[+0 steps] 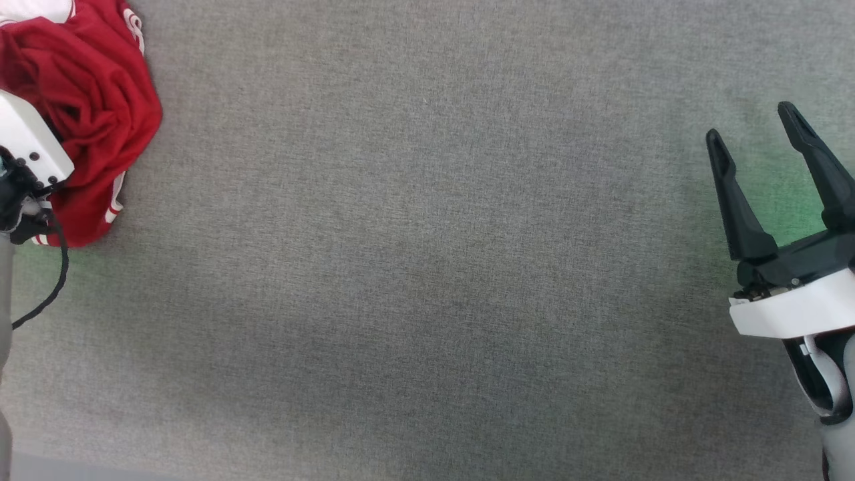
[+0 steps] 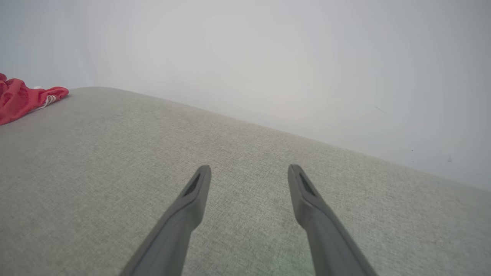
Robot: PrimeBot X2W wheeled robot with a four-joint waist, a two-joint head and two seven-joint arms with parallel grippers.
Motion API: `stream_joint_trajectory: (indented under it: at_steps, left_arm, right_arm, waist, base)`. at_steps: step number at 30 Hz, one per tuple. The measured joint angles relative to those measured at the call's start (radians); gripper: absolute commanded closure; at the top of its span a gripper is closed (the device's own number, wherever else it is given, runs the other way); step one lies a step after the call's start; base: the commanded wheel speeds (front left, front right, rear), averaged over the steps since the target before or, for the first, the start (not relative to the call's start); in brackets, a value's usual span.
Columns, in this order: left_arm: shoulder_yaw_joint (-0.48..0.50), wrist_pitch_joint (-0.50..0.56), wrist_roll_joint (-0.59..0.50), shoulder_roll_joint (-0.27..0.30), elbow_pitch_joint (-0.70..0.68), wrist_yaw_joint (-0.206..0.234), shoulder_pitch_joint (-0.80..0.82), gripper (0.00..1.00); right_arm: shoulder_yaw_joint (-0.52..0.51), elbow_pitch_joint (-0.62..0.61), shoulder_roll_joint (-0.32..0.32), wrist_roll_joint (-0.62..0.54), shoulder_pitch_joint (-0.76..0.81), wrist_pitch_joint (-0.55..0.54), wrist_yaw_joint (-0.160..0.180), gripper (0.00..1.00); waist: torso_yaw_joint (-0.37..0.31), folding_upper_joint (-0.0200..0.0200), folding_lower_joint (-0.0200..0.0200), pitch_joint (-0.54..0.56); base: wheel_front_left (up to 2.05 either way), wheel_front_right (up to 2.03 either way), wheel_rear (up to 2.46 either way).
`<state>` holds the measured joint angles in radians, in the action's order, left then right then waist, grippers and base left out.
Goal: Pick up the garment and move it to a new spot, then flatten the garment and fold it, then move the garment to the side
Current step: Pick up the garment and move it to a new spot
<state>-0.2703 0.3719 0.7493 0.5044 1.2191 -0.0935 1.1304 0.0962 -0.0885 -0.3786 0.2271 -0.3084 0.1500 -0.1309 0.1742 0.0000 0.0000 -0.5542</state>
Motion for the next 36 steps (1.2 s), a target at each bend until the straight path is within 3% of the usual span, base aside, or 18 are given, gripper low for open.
stream_joint_trajectory:
  at_steps: [9,16,25,31,36]
  left_arm:
    - [-0.056,-0.195,-0.073,0.068,-0.075,-0.021,0.01,1.0]
    - [-0.113,-0.263,-0.127,0.109,-0.185,-0.03,0.031,1.0]
    - [-0.149,-0.22,-0.142,0.152,-0.363,-0.031,0.038,1.0]
    - [-0.177,-0.124,-0.135,0.169,-0.565,-0.029,0.012,1.0]
    - [-0.198,-0.025,-0.127,0.183,-0.783,0.013,-0.051,1.0]
  right_arm:
    - [-0.039,0.039,0.042,-0.003,0.029,0.036,0.0,0.0]
    - [-0.07,0.076,0.083,0.002,0.056,0.062,0.0,0.0]
    - [-0.101,0.098,0.126,-0.009,0.074,0.085,0.0,0.0]
    - [-0.134,0.111,0.161,-0.025,0.088,0.101,0.0,0.0]
    - [-0.17,0.121,0.187,-0.033,0.096,0.106,0.0,0.0]
  waist:
    - [0.016,0.0,0.0,0.088]
    - [0.035,0.0,0.0,0.179]
    - [0.044,0.0,0.0,0.272]
    - [0.013,0.0,0.0,0.314]
    - [-0.043,0.0,0.0,0.333]
  base:
    - [0.0,0.0,0.0]
    - [0.0,0.0,0.0]
    - [0.0,0.0,0.0]
    - [0.0,0.0,0.0]
    - [0.0,0.0,0.0]
